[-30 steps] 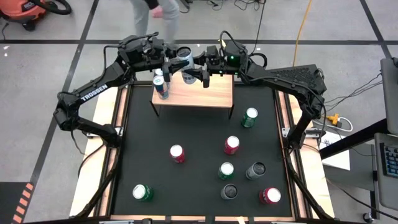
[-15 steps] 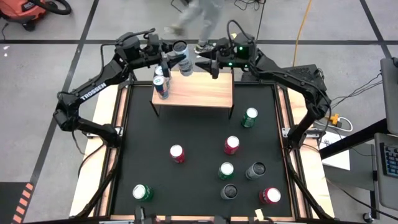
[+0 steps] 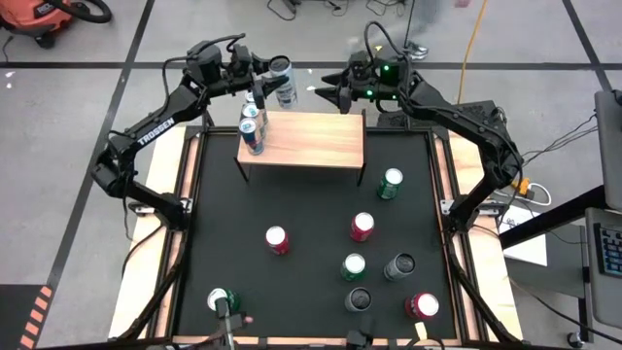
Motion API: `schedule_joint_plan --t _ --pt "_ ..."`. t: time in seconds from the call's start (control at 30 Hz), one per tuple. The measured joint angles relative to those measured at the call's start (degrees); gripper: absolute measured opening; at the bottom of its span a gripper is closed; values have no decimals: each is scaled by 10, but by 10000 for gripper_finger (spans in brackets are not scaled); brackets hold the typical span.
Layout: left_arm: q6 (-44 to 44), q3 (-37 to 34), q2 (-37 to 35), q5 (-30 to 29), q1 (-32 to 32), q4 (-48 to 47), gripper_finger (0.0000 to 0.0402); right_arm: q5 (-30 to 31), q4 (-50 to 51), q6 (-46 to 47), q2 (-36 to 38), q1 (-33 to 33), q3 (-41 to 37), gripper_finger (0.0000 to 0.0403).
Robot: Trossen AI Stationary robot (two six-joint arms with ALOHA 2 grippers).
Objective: Place canned beverage on shelf
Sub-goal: Put the top white-blue soda can on the shelf
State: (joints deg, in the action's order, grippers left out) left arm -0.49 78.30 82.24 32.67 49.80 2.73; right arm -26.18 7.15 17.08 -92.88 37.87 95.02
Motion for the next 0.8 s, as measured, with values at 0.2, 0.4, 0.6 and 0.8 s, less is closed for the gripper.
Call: schedule_joint_plan --t 0.2,0.4,0.6,0.8 --pt "9 0 0 9 2 -2 253 -27 9 -2 0 0 0 304" --pt "-16 0 -1 31 -8 -2 253 -81 34 -29 -10 0 0 306" --pt "-21 0 -9 43 -24 0 253 -100 38 -43 -26 -1 0 339" --pt "-24 0 -9 38 -44 4 253 -99 3 -49 -37 -6 0 369"
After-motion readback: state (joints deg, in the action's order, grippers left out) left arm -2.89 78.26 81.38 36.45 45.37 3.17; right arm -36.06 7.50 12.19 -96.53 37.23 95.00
